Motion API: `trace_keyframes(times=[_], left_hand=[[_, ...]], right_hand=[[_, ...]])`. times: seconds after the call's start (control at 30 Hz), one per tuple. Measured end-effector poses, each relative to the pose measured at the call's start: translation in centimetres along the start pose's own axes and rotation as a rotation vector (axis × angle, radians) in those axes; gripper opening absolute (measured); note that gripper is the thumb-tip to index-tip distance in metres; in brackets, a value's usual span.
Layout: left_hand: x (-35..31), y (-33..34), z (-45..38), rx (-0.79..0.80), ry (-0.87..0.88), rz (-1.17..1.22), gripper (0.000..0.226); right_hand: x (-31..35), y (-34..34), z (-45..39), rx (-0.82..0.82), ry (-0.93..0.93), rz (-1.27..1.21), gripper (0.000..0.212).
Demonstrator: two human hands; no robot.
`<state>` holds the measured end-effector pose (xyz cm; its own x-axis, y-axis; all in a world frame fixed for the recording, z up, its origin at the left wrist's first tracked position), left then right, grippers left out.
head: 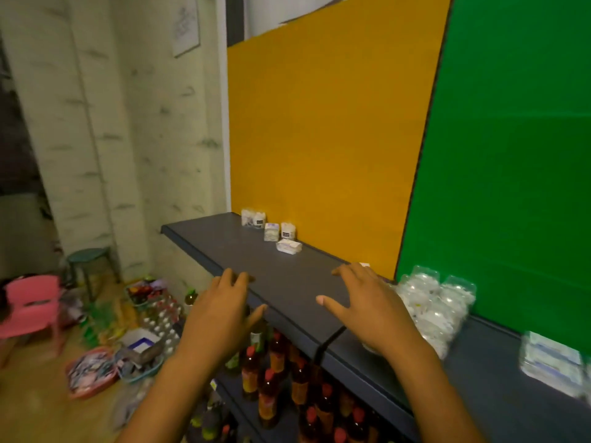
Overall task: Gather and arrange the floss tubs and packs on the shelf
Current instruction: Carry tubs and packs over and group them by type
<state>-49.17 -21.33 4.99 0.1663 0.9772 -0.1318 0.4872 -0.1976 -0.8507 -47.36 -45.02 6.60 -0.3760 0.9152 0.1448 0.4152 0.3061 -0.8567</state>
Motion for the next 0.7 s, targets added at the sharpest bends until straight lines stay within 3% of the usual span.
trace_keyframes(times=[0.27, 0.7], left_hand=[[5.9, 3.1, -4.7, 0.011, -0.078, -0.027, 0.056], [10.4, 8.5, -17.9, 0.005, 0.0, 0.03, 0.056]], right_hand=[[1.0, 6.4, -8.9, 0.012, -0.043, -0.04, 0.06], [-1.3, 14.2, -21.5, -0.016, 0.006, -0.069, 0.056]])
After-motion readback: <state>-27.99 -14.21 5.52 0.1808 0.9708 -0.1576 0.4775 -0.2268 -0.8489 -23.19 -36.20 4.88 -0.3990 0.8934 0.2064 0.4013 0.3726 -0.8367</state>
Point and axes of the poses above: each hand's wrist, its own z-axis away from the middle knuckle, its own y-axis out of the palm, x = y × z, the point moved 2 cm from there along -z, towards the middle knuckle, and after that the axes turned 2 degrees about -x, right-handed, at the moved point
